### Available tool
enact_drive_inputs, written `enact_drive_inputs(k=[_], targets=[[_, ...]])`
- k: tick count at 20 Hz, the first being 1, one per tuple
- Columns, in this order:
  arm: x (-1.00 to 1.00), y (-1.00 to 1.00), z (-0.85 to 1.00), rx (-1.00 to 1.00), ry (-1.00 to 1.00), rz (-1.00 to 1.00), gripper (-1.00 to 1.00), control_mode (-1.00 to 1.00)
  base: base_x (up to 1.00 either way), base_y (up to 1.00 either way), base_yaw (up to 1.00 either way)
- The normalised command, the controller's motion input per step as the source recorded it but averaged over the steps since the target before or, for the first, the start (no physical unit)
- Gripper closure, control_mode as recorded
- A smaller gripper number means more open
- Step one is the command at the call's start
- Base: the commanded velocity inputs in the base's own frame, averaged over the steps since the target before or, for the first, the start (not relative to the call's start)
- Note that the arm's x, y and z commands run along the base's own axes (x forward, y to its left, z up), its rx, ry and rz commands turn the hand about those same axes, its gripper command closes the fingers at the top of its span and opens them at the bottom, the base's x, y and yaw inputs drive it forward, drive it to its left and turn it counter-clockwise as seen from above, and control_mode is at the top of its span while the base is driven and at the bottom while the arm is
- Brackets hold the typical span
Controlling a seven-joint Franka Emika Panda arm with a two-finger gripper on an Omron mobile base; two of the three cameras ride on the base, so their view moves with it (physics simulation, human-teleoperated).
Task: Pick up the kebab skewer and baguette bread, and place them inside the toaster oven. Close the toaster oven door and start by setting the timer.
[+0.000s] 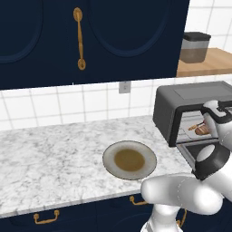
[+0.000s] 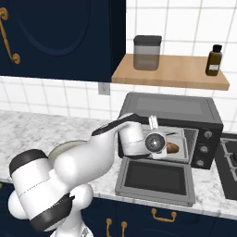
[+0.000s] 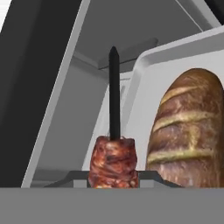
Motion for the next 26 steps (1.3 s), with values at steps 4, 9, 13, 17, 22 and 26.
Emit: enact_drive_inputs(k=[4,9,13,17,22,26], targets=[[0.17,-0.29,-0.02,0.08,0.0,0.0,1.0,-1.0,0.0,0.0,0.0],[0.15,-0.28,0.0,0.13,0.01,0.0,1.0,-1.0,0.0,0.0,0.0],[0.24,-0.11,0.0,0.06,0.03,0.0,-1.0,-1.0,0.0,0.0,0.0],[0.28,0.0,0.0,0.0,0.04,0.0,-1.0,-1.0,0.0,0.0,0.0],[0.03,0.0,0.0,0.0,0.0,0.0,-1.0,-1.0,0.0,0.0,0.0],[0.0,0.0,0.0,0.0,0.0,0.0,-1.0,-1.0,0.0,0.0,0.0]])
